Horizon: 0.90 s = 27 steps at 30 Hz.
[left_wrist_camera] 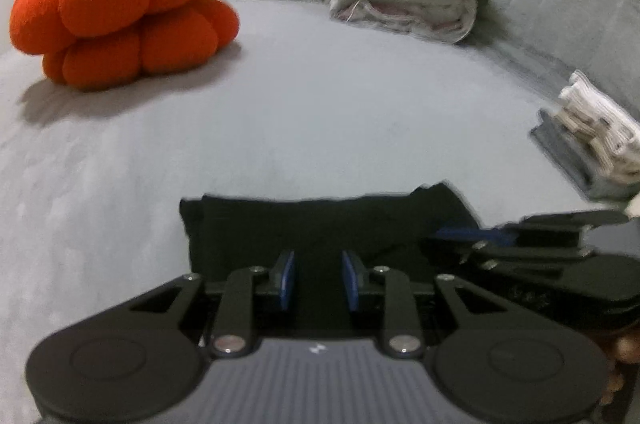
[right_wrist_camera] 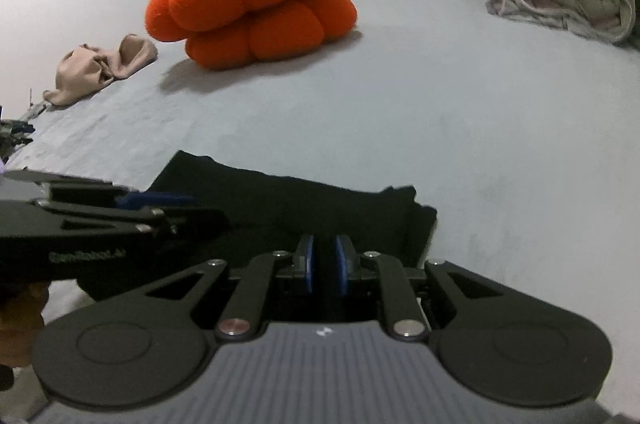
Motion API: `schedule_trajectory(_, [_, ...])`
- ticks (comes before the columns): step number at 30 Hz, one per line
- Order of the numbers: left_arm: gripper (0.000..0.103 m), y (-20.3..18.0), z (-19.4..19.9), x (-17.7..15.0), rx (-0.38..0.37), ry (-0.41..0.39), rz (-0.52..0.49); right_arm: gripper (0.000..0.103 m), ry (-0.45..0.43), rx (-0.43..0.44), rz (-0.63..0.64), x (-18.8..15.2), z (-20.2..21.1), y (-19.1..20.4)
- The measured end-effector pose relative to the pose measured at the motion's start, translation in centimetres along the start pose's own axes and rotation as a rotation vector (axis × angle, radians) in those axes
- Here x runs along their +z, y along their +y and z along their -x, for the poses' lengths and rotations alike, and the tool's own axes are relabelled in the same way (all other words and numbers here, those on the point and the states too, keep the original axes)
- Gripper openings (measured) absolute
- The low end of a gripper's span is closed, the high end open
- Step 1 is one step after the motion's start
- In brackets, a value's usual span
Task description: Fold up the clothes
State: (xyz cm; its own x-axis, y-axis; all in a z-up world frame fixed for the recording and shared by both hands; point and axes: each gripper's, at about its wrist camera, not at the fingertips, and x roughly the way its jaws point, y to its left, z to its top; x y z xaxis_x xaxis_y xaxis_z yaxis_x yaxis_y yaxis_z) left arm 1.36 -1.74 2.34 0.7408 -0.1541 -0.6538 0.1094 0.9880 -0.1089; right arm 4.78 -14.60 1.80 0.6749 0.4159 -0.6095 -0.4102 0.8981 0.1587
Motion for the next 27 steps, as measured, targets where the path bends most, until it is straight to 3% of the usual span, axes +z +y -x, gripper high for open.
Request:
schedule_trajectory(4, [0.029, -0.5, 0.4, -0.6, 0.022, -0.011, -0.039, 0.013, -0.006, 0.005, 0.017, -0.1, -0.1, -0.2])
schedule_trajectory(12, [0.029, 0.3, 0.9, -0.5, 0.012, -0.021, 0.010, 0.012, -0.023, 0.004, 0.016, -0.3, 0.2, -0.3])
schedule_trajectory(17, [0.029, 0.7, 2.1, 0.1, 0.035, -0.077, 0.035, 0.013, -0.028, -0.009, 0.015, 0.0, 0.5, 0.0])
schedule_trajectory(19, [0.029, 0.8, 2.3, 0.0, 0.028, -0.080, 0.032, 0.020, -0.036, -0.013, 0.012, 0.3, 1.0, 0.2])
schedule_trajectory(22, [0.029, 0.7, 2.7, -0.1, 0.018, -0.074, 0.028, 0.023, -0.058, 0.011, 0.010, 0.8, 2.3, 0.8])
schedule_trajectory(27, [0.029, -0.1, 4.8, -0.4, -0.019, -0.104, 0.004, 0.023, -0.015, 0.083, -0.001, 0.2, 4.2, 2.0])
